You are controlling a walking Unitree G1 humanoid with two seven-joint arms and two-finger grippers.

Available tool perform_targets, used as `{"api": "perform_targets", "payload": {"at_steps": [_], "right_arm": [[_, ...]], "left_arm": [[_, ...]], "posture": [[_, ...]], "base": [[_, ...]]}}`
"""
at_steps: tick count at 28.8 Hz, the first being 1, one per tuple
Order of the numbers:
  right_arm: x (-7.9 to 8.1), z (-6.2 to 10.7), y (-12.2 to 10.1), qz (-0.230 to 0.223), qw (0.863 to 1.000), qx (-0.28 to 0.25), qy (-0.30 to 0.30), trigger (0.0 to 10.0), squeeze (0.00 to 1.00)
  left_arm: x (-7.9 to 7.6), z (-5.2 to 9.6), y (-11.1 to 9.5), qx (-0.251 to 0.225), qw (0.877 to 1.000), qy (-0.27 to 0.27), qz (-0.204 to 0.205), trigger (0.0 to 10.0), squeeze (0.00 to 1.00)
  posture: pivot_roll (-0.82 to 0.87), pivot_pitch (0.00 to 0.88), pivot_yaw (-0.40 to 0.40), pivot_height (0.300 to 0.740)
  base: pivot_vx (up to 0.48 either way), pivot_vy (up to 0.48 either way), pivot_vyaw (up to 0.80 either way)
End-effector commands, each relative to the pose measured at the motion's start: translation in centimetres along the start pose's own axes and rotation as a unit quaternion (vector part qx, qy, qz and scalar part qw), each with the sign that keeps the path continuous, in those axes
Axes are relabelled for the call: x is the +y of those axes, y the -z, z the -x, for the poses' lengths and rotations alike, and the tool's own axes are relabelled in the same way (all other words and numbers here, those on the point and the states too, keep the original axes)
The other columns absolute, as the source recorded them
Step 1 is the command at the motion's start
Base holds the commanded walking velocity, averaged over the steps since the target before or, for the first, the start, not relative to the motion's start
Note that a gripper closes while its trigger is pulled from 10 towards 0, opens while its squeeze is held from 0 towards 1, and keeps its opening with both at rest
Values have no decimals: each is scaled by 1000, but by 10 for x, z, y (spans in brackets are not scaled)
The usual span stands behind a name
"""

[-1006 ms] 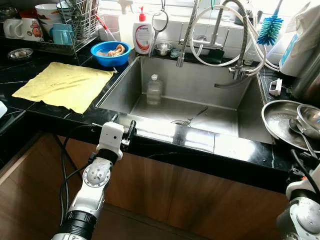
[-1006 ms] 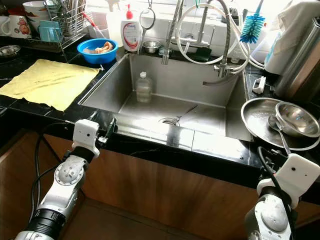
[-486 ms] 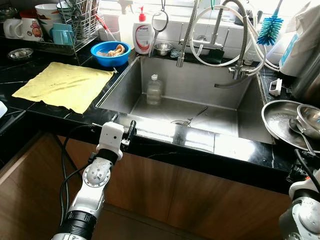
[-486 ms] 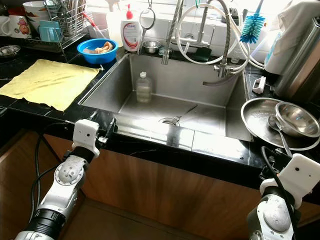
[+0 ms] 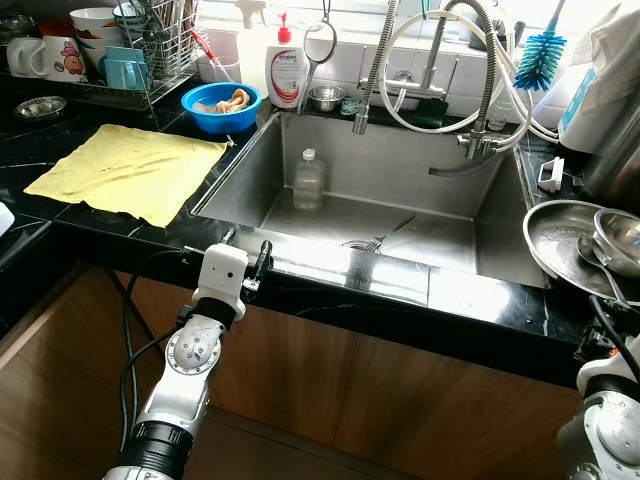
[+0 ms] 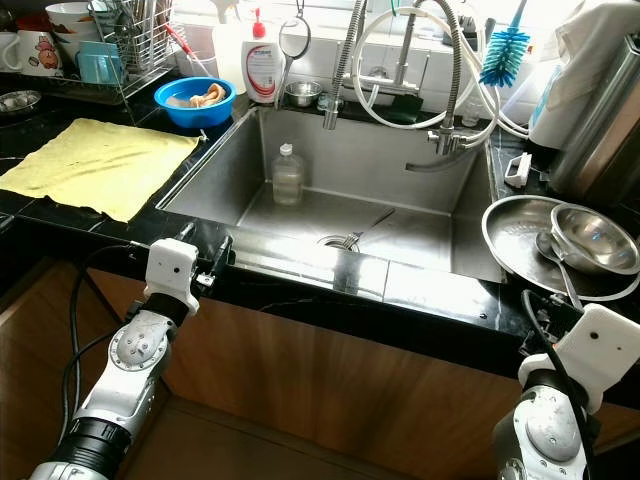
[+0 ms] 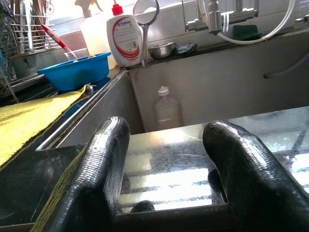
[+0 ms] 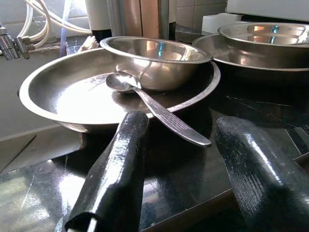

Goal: Kitchen organization

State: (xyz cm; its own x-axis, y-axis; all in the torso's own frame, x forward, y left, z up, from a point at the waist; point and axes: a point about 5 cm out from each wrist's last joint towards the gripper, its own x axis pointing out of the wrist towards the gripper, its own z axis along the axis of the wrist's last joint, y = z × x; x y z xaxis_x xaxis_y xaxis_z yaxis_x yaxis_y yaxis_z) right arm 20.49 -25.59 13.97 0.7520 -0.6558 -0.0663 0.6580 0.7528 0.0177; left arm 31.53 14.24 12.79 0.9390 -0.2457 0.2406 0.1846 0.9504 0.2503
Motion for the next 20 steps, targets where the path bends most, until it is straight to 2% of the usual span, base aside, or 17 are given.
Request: {"api": "perform_targets", "payload": {"at_steps": [1,11,20], "right_arm": [[3,0,-2,-7,1000,-2,-8,0,0],[7,0,-1,-12,1000,3,-23,0,0],[22,1,-3,-29,997,6,-71,0,0]], "left_arm": [[0,5,9,27,1000,5,-7,10000,0],[0,5,9,27,1000,5,-9,10000,0],[0,5,9,28,1000,3,-12,10000,0]], "posture": [[-2,0,-45,740],[-1,0,-45,740],[1,0,-46,740]], "base": [[0,0,0],[0,0,0],[0,0,0]]}}
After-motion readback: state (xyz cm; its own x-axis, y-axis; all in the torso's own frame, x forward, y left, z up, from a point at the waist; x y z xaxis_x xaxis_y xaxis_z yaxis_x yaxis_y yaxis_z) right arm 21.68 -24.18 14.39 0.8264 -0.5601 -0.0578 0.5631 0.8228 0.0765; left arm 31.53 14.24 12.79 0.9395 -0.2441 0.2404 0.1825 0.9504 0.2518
